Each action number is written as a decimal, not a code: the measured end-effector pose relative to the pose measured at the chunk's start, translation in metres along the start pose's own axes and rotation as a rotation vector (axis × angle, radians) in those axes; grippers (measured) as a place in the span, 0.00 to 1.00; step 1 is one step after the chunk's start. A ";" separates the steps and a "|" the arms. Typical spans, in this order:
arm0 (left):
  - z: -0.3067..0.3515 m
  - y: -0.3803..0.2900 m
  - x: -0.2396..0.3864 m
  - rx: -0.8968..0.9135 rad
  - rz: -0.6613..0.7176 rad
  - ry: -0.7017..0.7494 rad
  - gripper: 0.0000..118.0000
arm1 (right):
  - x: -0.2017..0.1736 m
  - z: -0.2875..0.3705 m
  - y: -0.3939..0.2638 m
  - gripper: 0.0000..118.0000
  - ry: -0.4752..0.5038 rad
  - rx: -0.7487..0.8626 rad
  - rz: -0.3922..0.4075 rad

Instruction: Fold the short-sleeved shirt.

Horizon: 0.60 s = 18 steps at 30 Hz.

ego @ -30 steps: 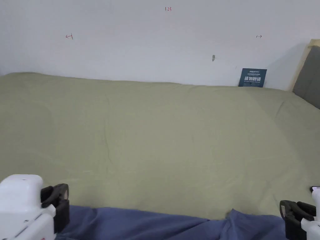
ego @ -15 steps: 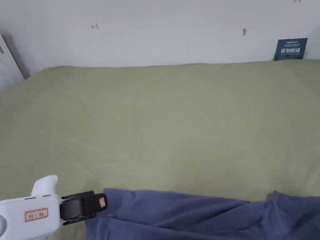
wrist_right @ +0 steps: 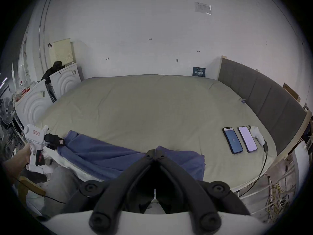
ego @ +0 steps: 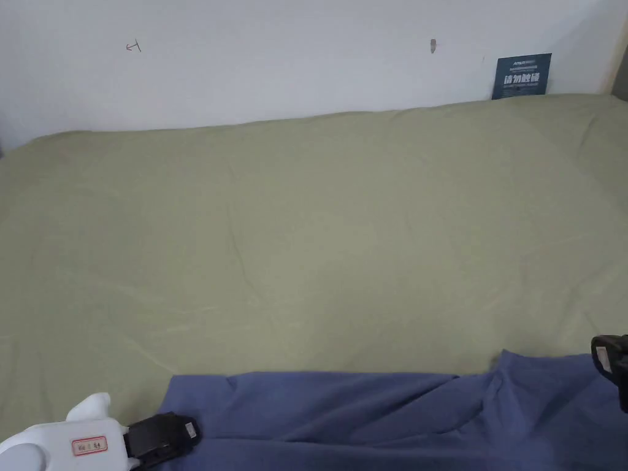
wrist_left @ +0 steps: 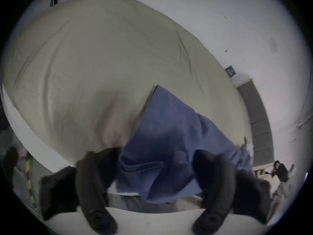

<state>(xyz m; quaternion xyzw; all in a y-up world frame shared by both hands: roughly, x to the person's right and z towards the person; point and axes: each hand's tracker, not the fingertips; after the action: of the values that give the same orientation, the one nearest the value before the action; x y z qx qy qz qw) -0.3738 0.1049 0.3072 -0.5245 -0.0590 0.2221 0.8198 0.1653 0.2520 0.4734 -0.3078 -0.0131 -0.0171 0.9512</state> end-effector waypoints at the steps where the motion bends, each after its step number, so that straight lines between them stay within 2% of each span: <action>1: 0.002 0.002 0.006 0.006 -0.041 0.088 0.55 | 0.000 0.000 -0.001 0.00 0.002 -0.004 0.001; 2: 0.003 0.003 0.010 0.017 -0.080 0.117 0.25 | 0.000 -0.001 -0.001 0.00 0.005 -0.010 0.003; 3: 0.004 0.005 0.004 0.013 -0.054 0.004 0.14 | -0.001 -0.001 -0.002 0.00 0.006 -0.010 0.002; 5: 0.009 0.002 0.002 -0.002 0.045 -0.079 0.12 | 0.000 -0.003 -0.004 0.00 0.014 -0.012 -0.006; 8: 0.024 0.004 0.012 0.080 -0.003 -0.102 0.11 | 0.003 -0.002 -0.007 0.00 0.024 -0.020 -0.020; 10: 0.037 0.009 0.025 0.119 -0.034 -0.202 0.11 | 0.006 0.001 -0.008 0.00 0.021 -0.017 -0.024; 15: 0.070 0.001 0.109 0.186 -0.302 -0.355 0.11 | 0.017 0.005 -0.009 0.00 -0.002 -0.011 -0.043; 18: 0.067 -0.010 0.160 0.145 -0.419 -0.424 0.11 | 0.024 0.008 -0.009 0.00 -0.014 -0.004 -0.054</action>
<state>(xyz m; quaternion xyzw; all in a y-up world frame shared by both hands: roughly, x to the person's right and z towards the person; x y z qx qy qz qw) -0.2500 0.2250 0.3242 -0.3832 -0.3195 0.1564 0.8525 0.1883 0.2491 0.4861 -0.3094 -0.0279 -0.0409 0.9496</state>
